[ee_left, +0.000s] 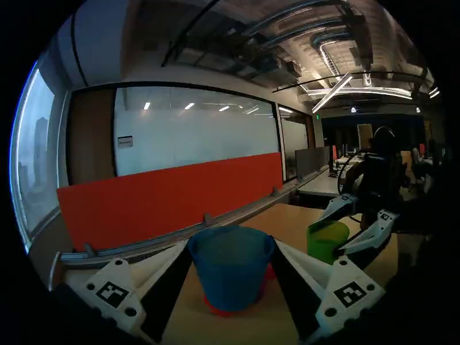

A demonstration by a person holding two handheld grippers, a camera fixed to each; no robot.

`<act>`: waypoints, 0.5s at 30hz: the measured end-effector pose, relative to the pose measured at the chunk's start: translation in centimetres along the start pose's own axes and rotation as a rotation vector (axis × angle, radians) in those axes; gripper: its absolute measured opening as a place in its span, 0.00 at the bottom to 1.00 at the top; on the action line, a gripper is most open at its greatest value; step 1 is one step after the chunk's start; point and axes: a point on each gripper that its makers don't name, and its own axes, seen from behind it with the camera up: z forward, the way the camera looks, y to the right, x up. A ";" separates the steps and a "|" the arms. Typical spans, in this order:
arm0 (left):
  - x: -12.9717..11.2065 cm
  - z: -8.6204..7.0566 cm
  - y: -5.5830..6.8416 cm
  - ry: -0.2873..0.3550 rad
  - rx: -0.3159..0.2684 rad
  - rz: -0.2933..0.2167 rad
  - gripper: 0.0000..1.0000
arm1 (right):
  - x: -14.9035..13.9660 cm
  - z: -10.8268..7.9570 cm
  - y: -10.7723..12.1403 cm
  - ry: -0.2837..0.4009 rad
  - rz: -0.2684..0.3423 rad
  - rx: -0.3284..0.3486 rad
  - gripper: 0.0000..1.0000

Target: Pour water

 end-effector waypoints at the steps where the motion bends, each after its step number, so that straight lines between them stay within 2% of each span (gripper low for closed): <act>1: -0.4 -0.1 0.1 -0.006 -0.002 -0.002 0.89 | -0.1 0.0 -0.1 -0.003 0.001 0.003 0.92; 15: -4.5 -0.4 0.9 -0.094 -0.030 -0.005 0.89 | -1.7 0.0 -0.6 -0.049 0.014 0.028 0.92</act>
